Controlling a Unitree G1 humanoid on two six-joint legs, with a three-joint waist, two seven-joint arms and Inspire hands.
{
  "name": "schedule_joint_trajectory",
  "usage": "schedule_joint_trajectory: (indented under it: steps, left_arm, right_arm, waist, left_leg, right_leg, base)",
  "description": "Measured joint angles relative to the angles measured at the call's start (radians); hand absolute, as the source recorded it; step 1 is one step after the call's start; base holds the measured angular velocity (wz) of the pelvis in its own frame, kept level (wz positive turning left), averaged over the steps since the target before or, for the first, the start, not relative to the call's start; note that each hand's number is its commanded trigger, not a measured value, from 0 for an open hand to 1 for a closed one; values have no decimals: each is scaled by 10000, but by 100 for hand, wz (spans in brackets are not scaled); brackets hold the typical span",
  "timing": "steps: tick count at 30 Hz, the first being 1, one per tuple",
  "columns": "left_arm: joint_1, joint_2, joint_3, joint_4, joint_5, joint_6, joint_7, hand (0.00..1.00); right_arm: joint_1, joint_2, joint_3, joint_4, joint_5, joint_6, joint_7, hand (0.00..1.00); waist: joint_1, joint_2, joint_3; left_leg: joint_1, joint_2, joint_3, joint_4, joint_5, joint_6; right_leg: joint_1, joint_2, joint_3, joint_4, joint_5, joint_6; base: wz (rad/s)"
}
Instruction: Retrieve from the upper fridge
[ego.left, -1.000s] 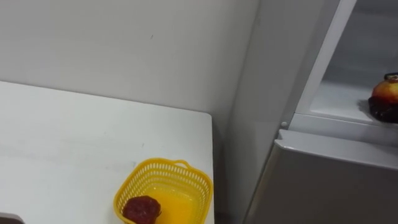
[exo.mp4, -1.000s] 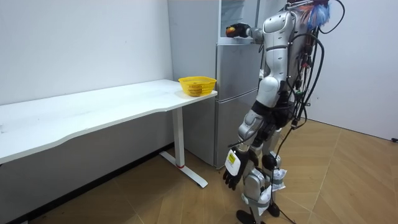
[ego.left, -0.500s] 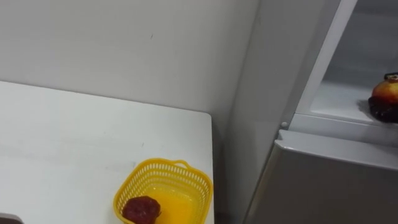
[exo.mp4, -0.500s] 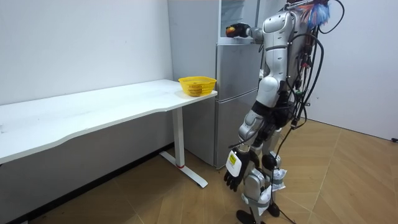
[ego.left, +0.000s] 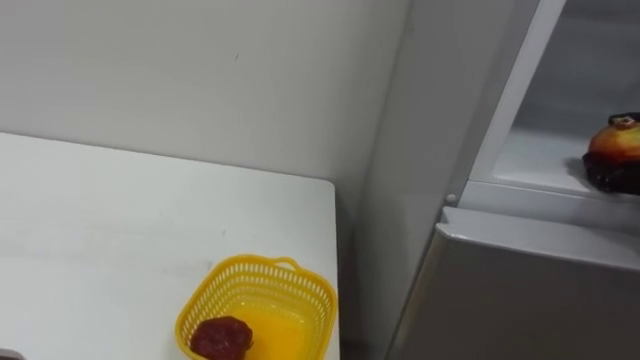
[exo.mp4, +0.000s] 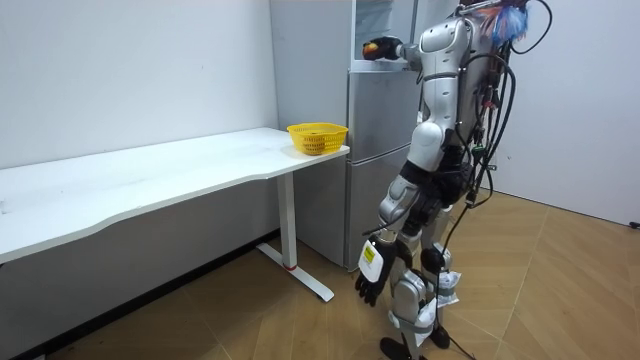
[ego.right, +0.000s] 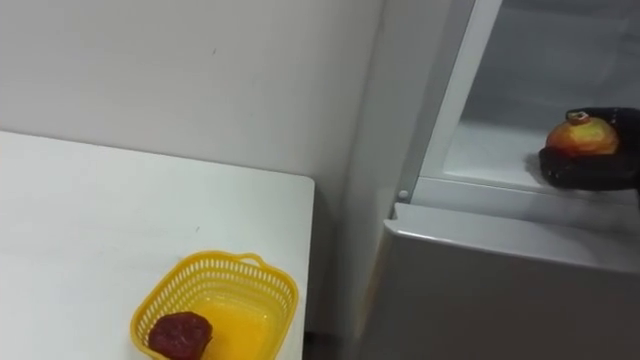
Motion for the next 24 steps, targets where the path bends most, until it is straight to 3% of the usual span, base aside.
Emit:
schedule_joint_trajectory:
  steps: [10,14,18,23,24]
  left_arm:
    - [-187,-1,-66,5,-37,-84,341,0]
    - [-144,-5,-73,3,-33,-231,459,0]
    - [-42,-38,-95,-6,-33,-244,455,0]
    - [-28,-98,-102,-1,-33,-314,458,0]
    - [-32,-106,-111,6,-52,-388,490,0]
  right_arm:
    - [1745,88,-8,-3433,-929,119,-313,100]
    - [2161,402,-34,-4437,-1328,109,-475,100]
    - [2787,762,-236,-5926,-1776,112,-476,100]
    - [3294,833,-349,-7473,-2135,109,-605,100]
    - [3331,833,-375,-7819,-2210,103,-657,100]
  waist:
    - [37,-48,-35]
    - [-21,-7,-22]
    - [-137,121,-46]
    - [-224,389,-104]
    - [-254,445,-84]
  left_leg:
    - [133,20,180,17,-5,8]
    - [126,24,228,16,-14,19]
    - [130,32,257,16,-15,20]
    - [157,29,265,14,-14,19]
    - [160,30,271,5,-14,19]
  right_leg:
    - [40,9,175,6,1,-1]
    - [45,8,227,23,5,-2]
    - [41,8,247,30,8,-3]
    - [24,5,258,25,8,-3]
    - [37,7,269,24,8,-3]
  base:
    - [-4]
    - [-3]
    - [-1]
    - [0]
    - [0]
